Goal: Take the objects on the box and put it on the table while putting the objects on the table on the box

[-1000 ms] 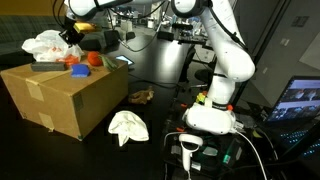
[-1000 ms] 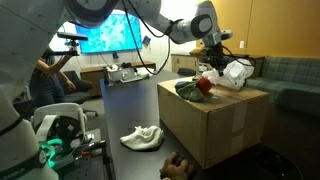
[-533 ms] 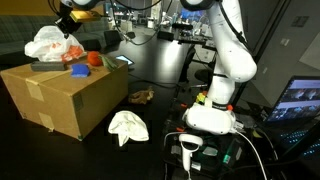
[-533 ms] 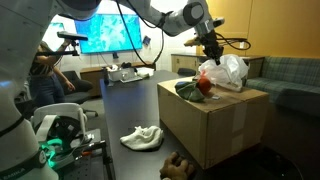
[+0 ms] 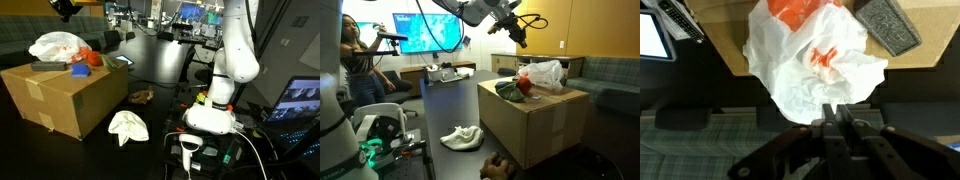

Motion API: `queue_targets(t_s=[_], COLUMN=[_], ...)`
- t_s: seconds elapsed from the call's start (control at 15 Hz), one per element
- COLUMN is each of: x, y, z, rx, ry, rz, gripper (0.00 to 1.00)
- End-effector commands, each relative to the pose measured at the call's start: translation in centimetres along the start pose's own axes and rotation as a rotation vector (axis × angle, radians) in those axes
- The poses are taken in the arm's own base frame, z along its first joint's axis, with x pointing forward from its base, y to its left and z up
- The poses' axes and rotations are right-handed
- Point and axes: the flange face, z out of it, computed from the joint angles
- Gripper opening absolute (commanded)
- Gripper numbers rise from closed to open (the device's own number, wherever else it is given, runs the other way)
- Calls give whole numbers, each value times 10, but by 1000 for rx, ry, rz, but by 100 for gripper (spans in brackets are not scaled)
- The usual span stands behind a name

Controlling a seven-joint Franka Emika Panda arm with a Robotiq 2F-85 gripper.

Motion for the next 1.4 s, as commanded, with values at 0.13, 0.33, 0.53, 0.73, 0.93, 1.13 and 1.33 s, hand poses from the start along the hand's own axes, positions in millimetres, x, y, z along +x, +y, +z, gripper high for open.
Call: queue_targets(t_s=[0.13,0.33,0.53,0.73,0.93,1.13,1.33], x=[-37,-45,-43,-33,-23,-9,4], y=[-12,-12,-5,12,32,52,64], z=[-46,-36,-16,7,34,63,90], rx=[-20,16,55,110,158,198,217], ry=[42,-1,-46,-103,-157,-195,-214], rz=[27,-7,-43,-93,-139,-179,-216], gripper=[8,44,66,88,100,100,100])
